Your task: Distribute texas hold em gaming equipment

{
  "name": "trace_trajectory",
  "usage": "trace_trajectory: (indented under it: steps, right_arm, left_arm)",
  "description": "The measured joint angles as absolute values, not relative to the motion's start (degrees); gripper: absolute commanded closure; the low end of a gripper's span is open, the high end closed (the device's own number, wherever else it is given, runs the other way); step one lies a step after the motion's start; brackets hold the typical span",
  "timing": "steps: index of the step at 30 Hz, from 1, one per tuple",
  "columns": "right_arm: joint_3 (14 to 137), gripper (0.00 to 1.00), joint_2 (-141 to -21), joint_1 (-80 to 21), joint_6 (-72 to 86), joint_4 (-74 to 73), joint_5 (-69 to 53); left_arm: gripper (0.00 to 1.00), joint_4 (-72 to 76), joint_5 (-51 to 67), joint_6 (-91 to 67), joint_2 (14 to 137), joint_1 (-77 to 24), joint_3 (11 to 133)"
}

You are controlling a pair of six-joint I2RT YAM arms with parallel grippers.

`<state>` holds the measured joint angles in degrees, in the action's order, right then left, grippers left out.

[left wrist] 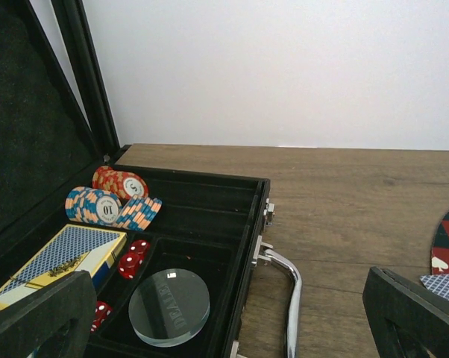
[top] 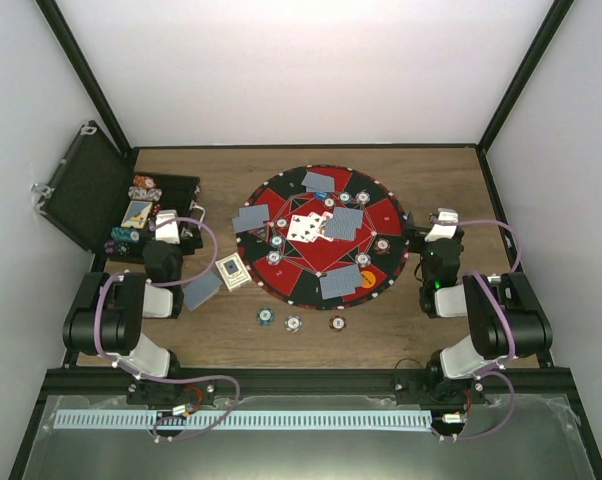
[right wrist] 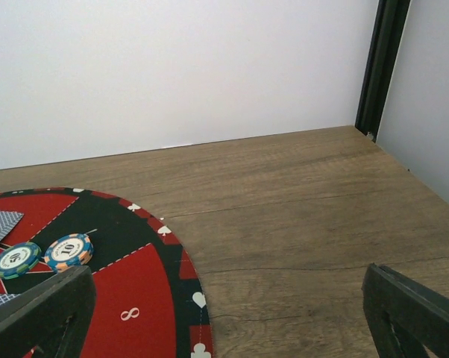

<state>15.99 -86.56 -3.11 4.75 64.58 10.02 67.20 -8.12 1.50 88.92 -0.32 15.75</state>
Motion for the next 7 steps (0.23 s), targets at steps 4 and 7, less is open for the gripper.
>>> trace_trajectory:
  steps: [4, 7]
  right_arm:
    - [16.0, 0.0, -86.6, -3.1, 5.0, 64.6, 9.6]
    - [16.0, 0.0, -86.6, -3.1, 5.0, 64.6, 9.3]
  left_arm:
    - [0.0, 67.1, -8.2, 1.5, 88.9, -0.3, 15.7]
    - [0.0, 66.8, -8.2, 1.5, 88.9, -0.3, 15.7]
